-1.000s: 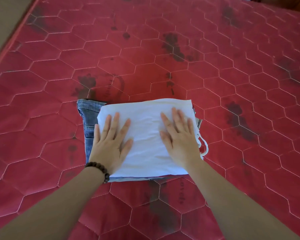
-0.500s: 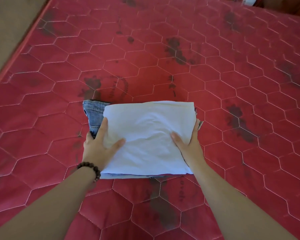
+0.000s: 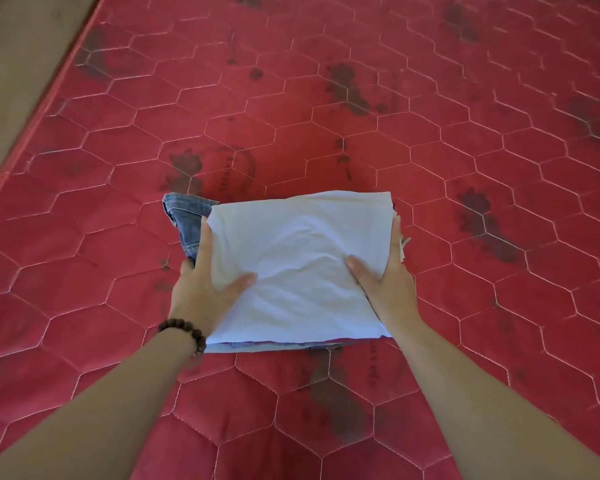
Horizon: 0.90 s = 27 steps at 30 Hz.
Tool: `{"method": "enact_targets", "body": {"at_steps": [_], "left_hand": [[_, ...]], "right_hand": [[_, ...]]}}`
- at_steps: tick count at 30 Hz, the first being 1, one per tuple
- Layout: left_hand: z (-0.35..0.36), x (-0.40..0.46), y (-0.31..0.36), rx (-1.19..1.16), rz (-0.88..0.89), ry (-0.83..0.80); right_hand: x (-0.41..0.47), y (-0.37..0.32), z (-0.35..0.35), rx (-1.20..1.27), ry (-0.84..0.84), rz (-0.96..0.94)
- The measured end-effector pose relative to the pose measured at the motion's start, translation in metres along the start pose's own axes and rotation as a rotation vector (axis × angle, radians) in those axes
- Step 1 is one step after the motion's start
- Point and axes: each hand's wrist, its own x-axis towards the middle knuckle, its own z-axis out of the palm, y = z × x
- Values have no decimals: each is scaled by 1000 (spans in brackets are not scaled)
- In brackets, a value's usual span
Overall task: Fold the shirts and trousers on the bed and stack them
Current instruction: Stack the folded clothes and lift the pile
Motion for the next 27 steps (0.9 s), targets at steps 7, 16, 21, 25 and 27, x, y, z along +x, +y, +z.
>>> {"method": "enact_targets", "body": {"at_steps": [7,16,21,25,27], "left_hand": [[0,-33,-10,73,119,-2],[-1,-93,-19,60,127,-171],[-11,-137,-14,76,204,-226],[-23,-169,12,148,317,-298],[-29,-188,36,180,396,-335]], "right_hand": [[-54,8,-1,50,85,64],[-149,27,-21,-157,135,133],[-215,35,-31,-139,162,200],[-269,27,-62,-99,259,267],[-298,16,-86,-65,322,329]]}}
